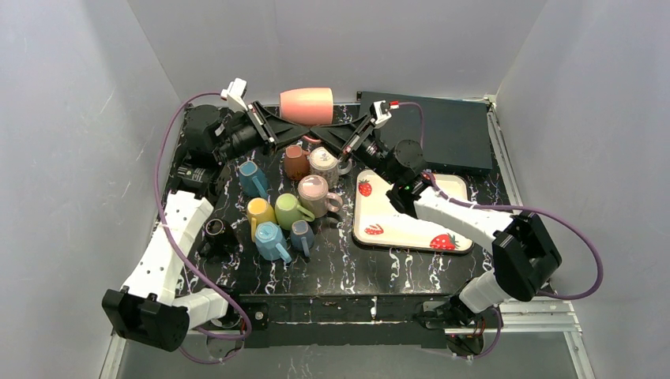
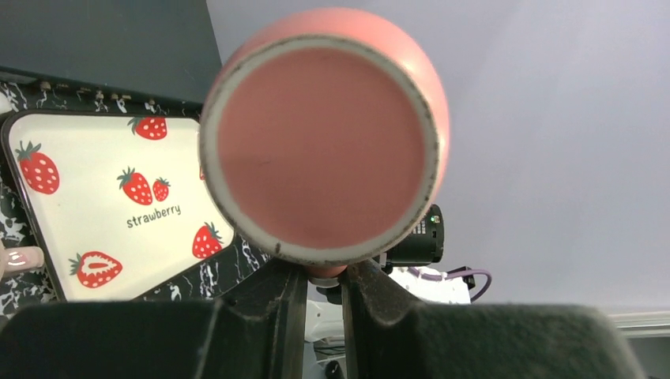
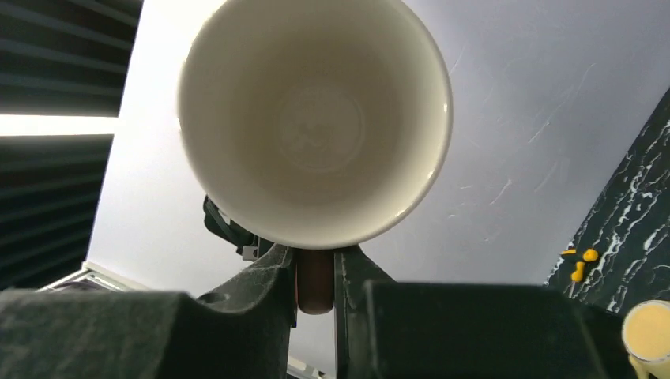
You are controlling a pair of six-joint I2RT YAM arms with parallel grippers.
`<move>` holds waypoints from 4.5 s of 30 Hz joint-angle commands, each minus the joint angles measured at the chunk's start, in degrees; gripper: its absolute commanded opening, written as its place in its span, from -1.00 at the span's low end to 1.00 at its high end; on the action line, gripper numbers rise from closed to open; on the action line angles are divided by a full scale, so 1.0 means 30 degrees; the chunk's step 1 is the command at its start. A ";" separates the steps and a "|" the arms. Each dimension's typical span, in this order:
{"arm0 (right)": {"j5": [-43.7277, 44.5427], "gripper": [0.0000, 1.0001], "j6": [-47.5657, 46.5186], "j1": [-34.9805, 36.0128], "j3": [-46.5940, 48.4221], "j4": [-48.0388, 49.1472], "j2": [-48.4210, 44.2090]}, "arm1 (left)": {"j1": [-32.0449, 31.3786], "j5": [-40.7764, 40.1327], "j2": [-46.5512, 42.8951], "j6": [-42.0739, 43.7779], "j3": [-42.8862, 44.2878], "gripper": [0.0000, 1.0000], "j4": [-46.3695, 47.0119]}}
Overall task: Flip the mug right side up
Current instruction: Turn over the cup at the center of the board, then place the cup on the tray.
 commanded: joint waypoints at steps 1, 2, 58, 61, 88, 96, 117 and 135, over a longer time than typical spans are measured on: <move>0.0538 -0.85 0.0418 -0.0045 0.0838 0.2575 -0.0094 | -0.0081 0.0837 -0.1577 0.0847 -0.0214 -1.00 0.1784; 0.0610 -0.97 0.0256 -0.0127 0.0789 0.2516 -0.0242 | -0.0081 0.0786 -0.1637 0.0882 -0.0339 -1.00 0.1742; 1.5259 -0.97 -1.5489 -1.0262 -0.2596 -2.2089 -0.1926 | -0.0077 -1.0694 -0.8257 0.7289 -0.5761 0.48 -1.1335; 1.5597 -0.97 -1.5307 -1.0271 -0.2326 -2.1931 -0.1379 | -0.0081 -1.0571 -0.8225 0.6953 -0.5752 0.48 -1.1375; 1.1941 -0.01 -1.4861 -1.0639 -0.0982 -2.4957 -0.3153 | -0.0074 -0.9325 -0.4905 0.7711 -0.4808 0.50 -1.0197; 1.3340 0.08 -1.4768 -1.0644 0.0582 -2.7705 -0.2152 | -0.0079 -0.9549 -0.4791 0.8311 -0.4639 0.49 -1.0334; 1.0587 0.13 -1.4290 -1.0625 0.0680 -2.7505 -0.0474 | -0.0081 -0.9362 -0.5255 0.9903 -0.5466 0.49 -1.1226; 0.8684 0.13 -1.3613 -1.1635 0.2281 -2.4722 0.1891 | -0.0075 -1.1333 -0.4697 1.0965 -0.3743 0.49 -1.2732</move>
